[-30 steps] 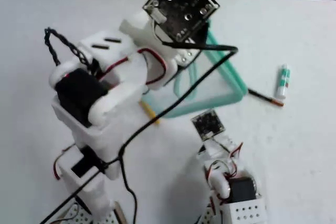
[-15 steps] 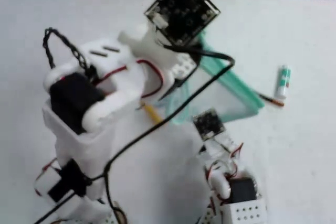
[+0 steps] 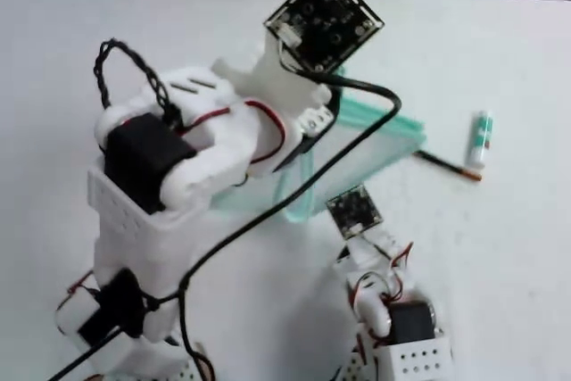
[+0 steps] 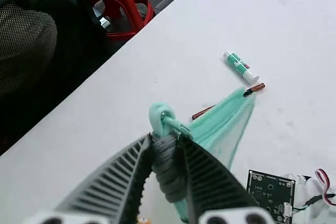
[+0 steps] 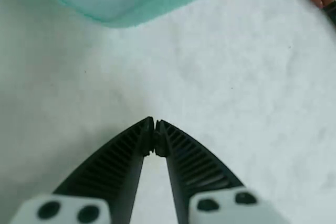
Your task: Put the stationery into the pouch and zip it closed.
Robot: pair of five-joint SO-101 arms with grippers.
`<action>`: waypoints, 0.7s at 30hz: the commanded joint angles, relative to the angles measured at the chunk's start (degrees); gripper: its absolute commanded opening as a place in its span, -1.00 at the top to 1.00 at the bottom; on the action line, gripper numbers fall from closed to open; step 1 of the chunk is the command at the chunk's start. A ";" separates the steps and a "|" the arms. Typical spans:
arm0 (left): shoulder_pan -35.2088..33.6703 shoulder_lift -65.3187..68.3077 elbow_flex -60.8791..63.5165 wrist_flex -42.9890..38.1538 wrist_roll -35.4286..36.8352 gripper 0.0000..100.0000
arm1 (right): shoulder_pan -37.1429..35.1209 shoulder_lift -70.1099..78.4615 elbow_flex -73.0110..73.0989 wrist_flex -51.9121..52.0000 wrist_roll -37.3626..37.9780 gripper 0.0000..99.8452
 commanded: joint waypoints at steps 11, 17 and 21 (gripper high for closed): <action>-1.01 -1.98 0.70 -0.18 0.88 0.88 | 0.84 -0.40 0.35 -0.04 -0.18 0.96; -1.01 -1.89 1.32 0.62 0.97 0.88 | 0.84 -0.40 0.35 -0.04 -0.18 0.96; -1.10 -1.89 8.18 -0.62 0.97 0.88 | 0.84 -0.40 0.35 -0.04 -0.18 0.96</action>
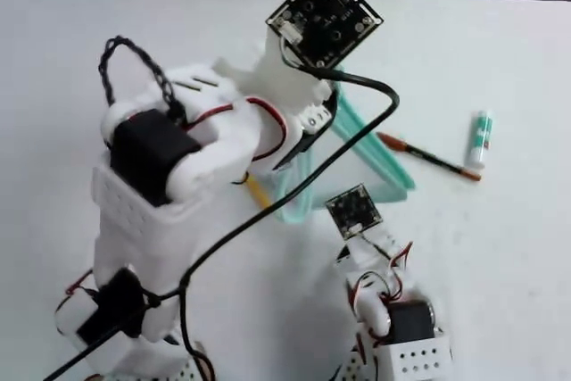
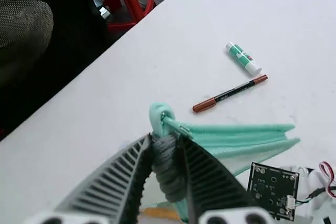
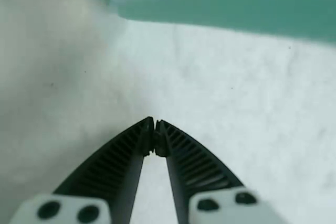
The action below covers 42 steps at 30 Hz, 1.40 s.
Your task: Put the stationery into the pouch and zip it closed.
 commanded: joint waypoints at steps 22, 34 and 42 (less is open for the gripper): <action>-0.66 -2.33 13.63 -5.01 0.18 0.88 | 6.64 -0.40 -11.08 0.92 -0.18 0.96; -3.12 -2.42 13.19 -5.10 0.18 0.88 | 26.07 -0.40 -39.30 1.80 0.97 0.96; -6.29 -2.42 13.19 -5.10 0.09 0.88 | 19.56 0.13 -40.97 3.47 3.43 0.96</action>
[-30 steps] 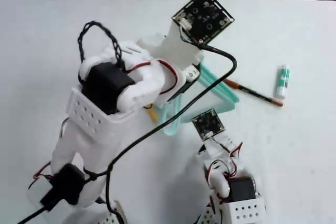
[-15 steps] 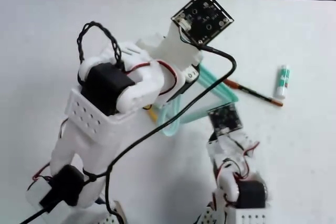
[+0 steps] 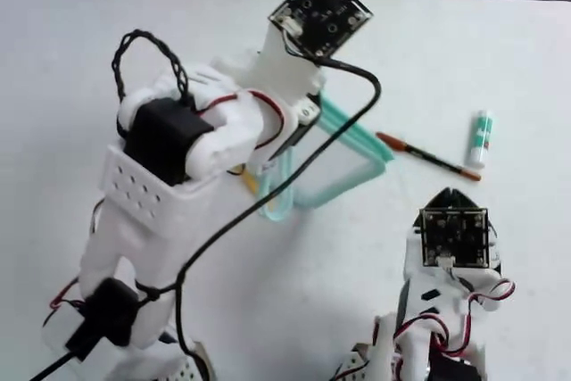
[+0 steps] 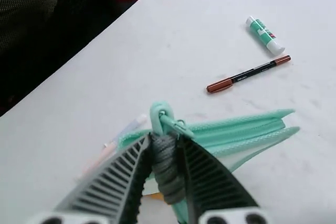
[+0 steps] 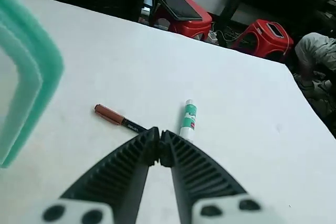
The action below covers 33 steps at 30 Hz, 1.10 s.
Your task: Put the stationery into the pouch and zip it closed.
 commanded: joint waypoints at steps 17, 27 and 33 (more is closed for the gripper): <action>-1.36 -7.52 1.05 2.02 0.53 0.88 | -30.64 38.11 -35.69 7.69 -3.08 0.51; -4.97 -9.10 1.05 3.25 0.26 0.88 | -33.27 53.32 -41.85 6.29 7.47 0.28; -4.53 -9.10 1.05 3.16 0.26 0.88 | -25.80 56.84 -41.14 1.19 10.29 0.28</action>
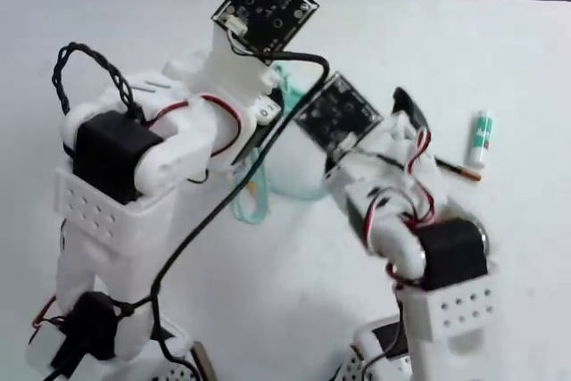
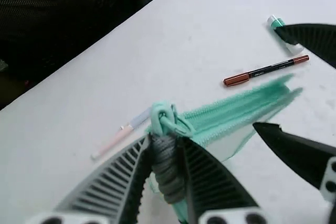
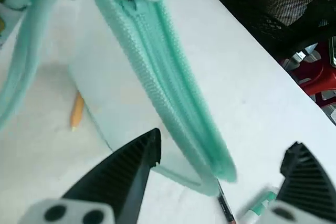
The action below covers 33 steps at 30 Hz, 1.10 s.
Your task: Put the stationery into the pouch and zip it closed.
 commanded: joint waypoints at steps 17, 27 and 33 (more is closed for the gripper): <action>0.13 -1.71 -0.09 0.79 0.44 0.88 | 3.38 3.12 -6.59 -2.95 13.63 0.28; 1.36 -2.15 5.98 2.02 0.26 0.88 | 13.23 -10.07 -6.59 -6.90 -10.81 0.87; 2.77 -2.15 13.89 1.32 0.18 0.88 | 10.07 -5.32 -5.98 -11.47 -14.07 0.97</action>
